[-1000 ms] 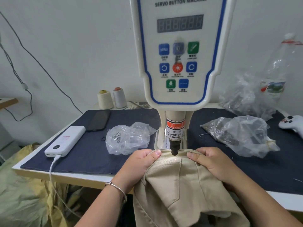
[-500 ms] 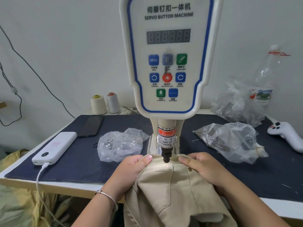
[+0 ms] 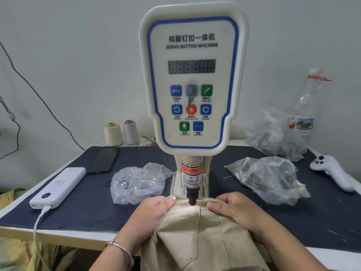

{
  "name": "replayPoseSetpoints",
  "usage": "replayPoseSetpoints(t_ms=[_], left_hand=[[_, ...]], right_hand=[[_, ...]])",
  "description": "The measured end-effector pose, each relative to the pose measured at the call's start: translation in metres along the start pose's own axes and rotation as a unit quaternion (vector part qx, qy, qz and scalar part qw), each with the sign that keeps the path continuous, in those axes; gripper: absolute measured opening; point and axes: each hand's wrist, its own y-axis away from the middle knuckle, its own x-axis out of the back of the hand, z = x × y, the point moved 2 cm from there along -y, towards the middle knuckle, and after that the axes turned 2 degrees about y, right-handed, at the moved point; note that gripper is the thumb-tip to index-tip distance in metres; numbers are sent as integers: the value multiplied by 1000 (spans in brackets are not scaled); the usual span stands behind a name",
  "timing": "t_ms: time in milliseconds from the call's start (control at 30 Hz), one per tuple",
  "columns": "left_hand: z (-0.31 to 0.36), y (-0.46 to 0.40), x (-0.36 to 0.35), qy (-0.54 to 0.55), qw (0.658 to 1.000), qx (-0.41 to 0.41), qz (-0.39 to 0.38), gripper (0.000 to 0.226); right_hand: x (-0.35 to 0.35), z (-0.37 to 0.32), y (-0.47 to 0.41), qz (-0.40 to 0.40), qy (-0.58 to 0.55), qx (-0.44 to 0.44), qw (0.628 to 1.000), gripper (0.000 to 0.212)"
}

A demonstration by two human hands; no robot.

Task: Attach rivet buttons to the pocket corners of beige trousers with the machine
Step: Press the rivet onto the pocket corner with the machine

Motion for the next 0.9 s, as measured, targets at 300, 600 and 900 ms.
replayPoseSetpoints(t_ms=[300,600,900], left_hand=[[8,6,-3,-11,999,-19,-42,72],[10,11,-3,23,999,-9,-41,62],[8,9,-1,-2,1000,-7,-22,56]], right_hand=[[0,-1,0,24,-9,-11,1000,87],[-2,-3,-1,5,-7,-10,1000,90],[-5,-5,5,20,22,24,999,86]])
